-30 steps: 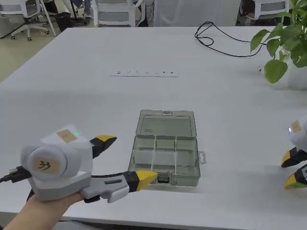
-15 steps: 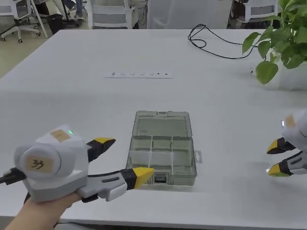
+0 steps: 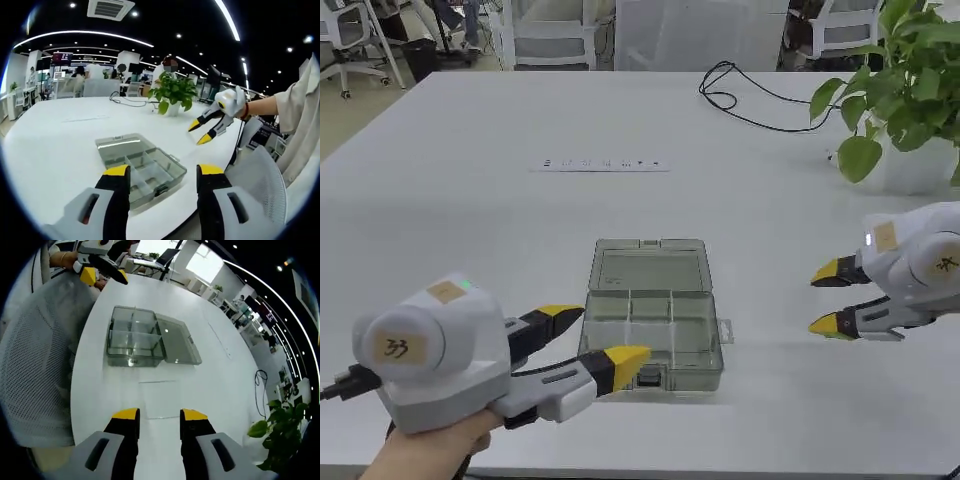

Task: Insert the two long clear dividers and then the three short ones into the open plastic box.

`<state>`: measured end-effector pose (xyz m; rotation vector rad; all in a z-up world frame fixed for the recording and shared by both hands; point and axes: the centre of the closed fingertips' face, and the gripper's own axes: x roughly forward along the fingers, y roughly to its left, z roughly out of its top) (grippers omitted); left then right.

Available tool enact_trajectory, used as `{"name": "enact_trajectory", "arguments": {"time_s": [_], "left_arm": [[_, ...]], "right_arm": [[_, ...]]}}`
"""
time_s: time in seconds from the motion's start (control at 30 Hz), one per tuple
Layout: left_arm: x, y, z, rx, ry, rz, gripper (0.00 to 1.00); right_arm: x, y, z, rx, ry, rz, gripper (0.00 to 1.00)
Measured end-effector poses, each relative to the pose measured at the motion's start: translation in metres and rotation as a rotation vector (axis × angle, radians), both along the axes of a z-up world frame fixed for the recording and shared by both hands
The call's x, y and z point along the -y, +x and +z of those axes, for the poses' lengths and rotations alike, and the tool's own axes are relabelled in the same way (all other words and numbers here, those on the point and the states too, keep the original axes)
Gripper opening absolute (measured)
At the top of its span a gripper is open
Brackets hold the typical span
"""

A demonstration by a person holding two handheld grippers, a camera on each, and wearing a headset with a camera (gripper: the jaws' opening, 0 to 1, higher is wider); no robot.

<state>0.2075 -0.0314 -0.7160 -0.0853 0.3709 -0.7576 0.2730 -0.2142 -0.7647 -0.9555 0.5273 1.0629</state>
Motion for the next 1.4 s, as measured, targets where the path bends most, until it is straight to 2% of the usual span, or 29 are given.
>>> {"name": "enact_trajectory", "arguments": {"time_s": [0.17,0.33,0.77,1.0,1.4], "left_arm": [[0.008,-0.004,0.001,-0.022,-0.041,-0.008,0.47],[0.015,-0.006,0.003,-0.05,-0.099,-0.009,0.43],[0.026,-0.004,0.004,-0.113,-0.202,-0.018,0.3],[0.028,-0.004,0.003,-0.138,-0.226,-0.024,0.25],[0.026,-0.002,0.0,-0.175,-0.251,-0.018,0.12]], "right_arm": [[-0.023,-0.002,0.006,0.022,0.028,0.058,0.32],[-0.049,-0.012,0.015,0.04,0.057,0.113,0.32],[-0.108,-0.038,0.034,0.074,0.131,0.237,0.32],[-0.132,-0.049,0.043,0.085,0.164,0.284,0.32],[-0.152,-0.056,0.051,0.109,0.192,0.325,0.32]]}}
